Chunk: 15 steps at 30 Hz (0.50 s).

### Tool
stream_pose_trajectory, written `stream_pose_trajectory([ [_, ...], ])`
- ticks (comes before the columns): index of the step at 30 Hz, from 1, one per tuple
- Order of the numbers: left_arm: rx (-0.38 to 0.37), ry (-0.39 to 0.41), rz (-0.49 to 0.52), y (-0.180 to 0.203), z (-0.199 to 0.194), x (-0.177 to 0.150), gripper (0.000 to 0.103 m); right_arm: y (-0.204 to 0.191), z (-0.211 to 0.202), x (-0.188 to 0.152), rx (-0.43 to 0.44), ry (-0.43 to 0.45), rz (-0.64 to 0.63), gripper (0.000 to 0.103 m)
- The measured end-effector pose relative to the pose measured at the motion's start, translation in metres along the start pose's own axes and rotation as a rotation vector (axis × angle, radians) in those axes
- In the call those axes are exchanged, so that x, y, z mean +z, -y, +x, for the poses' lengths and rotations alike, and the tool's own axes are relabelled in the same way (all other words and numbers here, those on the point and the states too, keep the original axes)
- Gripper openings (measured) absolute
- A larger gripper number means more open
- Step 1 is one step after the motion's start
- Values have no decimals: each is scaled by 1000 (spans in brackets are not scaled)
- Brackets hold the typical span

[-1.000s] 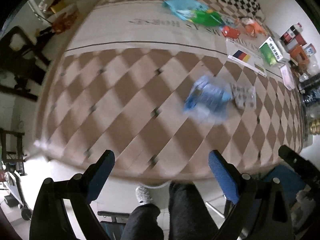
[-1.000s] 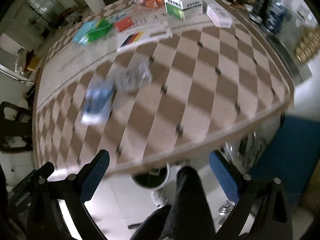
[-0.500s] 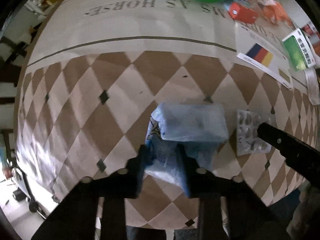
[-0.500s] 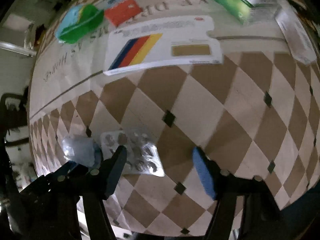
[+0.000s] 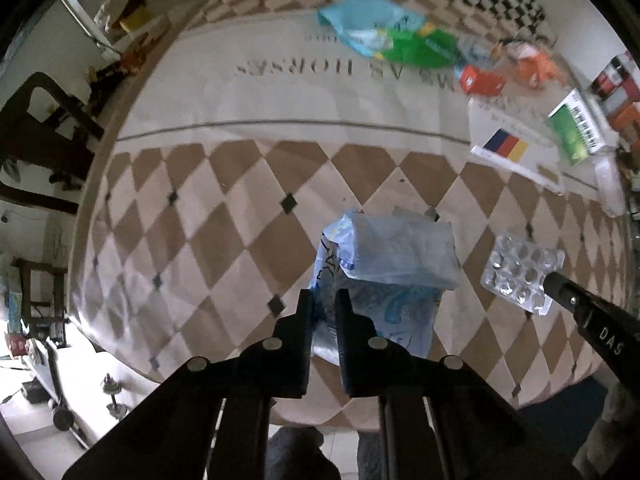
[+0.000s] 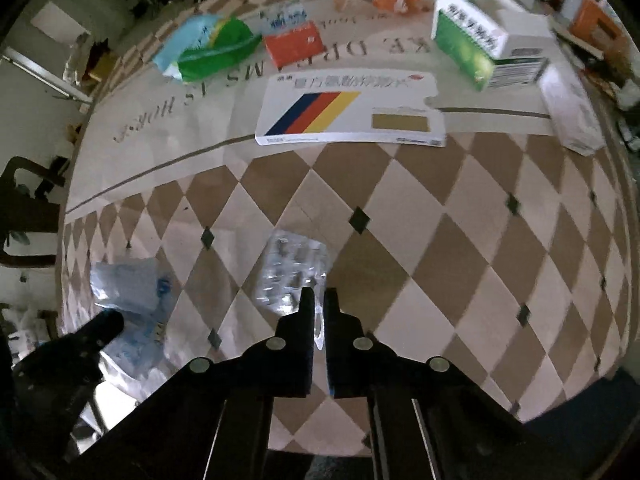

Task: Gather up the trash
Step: 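Grasp the clear plastic bag with the left tool while the right tool grasps the pill blister, then carry both items over the trash bin and open both tools to drop them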

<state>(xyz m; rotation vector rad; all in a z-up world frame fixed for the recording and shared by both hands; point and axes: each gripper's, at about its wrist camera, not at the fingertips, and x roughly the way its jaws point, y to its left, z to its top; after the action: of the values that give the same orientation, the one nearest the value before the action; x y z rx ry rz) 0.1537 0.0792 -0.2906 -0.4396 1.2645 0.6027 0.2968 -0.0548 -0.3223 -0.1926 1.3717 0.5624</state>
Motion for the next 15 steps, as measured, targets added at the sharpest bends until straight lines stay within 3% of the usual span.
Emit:
stream_pose_trajectory([
  [8, -26, 88, 31, -42, -32, -54, 8, -6, -57, -70, 2, 124, 38, 2],
  [11, -61, 80, 32, -59, -32, -81, 8, -17, -73, -106, 12, 155, 68, 2],
  [15, -112, 11, 35, -84, -26, -133, 8, -36, -84, -171, 44, 142, 92, 2],
])
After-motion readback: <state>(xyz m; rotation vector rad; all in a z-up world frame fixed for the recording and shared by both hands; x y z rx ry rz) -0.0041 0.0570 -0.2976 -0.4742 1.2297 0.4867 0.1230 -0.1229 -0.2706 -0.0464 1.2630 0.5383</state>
